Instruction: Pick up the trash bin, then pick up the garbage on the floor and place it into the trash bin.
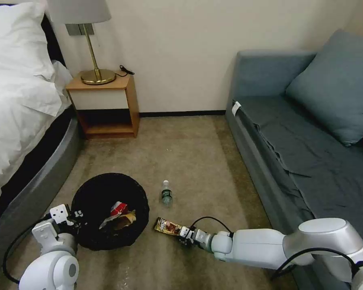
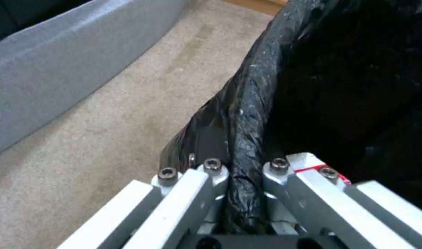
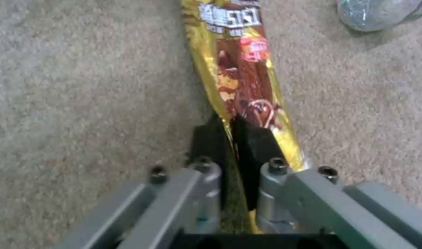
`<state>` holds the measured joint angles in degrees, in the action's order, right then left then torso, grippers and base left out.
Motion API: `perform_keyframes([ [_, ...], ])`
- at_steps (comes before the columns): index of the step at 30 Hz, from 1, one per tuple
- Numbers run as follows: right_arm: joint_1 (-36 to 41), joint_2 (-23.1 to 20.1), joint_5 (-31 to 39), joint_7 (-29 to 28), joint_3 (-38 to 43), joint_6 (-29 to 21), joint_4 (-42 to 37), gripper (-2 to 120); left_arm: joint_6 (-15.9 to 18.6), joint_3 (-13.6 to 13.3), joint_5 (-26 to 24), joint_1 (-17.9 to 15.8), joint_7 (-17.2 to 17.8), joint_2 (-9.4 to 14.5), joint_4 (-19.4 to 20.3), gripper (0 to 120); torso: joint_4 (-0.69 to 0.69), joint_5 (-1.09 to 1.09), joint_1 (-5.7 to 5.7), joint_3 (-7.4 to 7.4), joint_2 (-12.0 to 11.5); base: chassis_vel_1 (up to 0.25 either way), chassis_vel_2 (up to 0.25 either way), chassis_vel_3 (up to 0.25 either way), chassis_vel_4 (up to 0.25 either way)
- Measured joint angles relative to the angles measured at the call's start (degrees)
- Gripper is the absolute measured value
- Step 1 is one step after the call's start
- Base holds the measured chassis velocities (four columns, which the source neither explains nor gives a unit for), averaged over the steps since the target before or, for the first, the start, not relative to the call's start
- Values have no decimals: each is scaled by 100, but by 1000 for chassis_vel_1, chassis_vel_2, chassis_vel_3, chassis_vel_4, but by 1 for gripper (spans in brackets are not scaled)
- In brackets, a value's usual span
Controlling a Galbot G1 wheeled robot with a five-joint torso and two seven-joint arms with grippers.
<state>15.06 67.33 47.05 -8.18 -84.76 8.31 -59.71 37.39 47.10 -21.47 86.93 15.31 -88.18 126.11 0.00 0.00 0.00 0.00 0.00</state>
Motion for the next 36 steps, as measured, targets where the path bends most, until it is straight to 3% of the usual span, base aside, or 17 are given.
perform_keyframes([
  [3,0,-1,-4,0,1,5,1,0,-7,-6,8,5,0,-7,0,3,0,0,0,0,0,0,0,0,0],
  [15,-51,-210,-38,-80,187,56,-268,0,-24,-7,18,14,-2,-22,-41,3,0,1,0,0,0,0,0,0,0],
  [26,-205,-1077,-242,-212,823,81,-920,0,-26,-3,10,-33,12,-27,-15,3,-1,0,0,0,0,0,0,0,0],
  [36,-14,-1917,-500,-345,1957,65,-2109,0,-10,-55,86,-52,40,-30,-78,3,0,1,0,0,-1,0,0,0,0],
])
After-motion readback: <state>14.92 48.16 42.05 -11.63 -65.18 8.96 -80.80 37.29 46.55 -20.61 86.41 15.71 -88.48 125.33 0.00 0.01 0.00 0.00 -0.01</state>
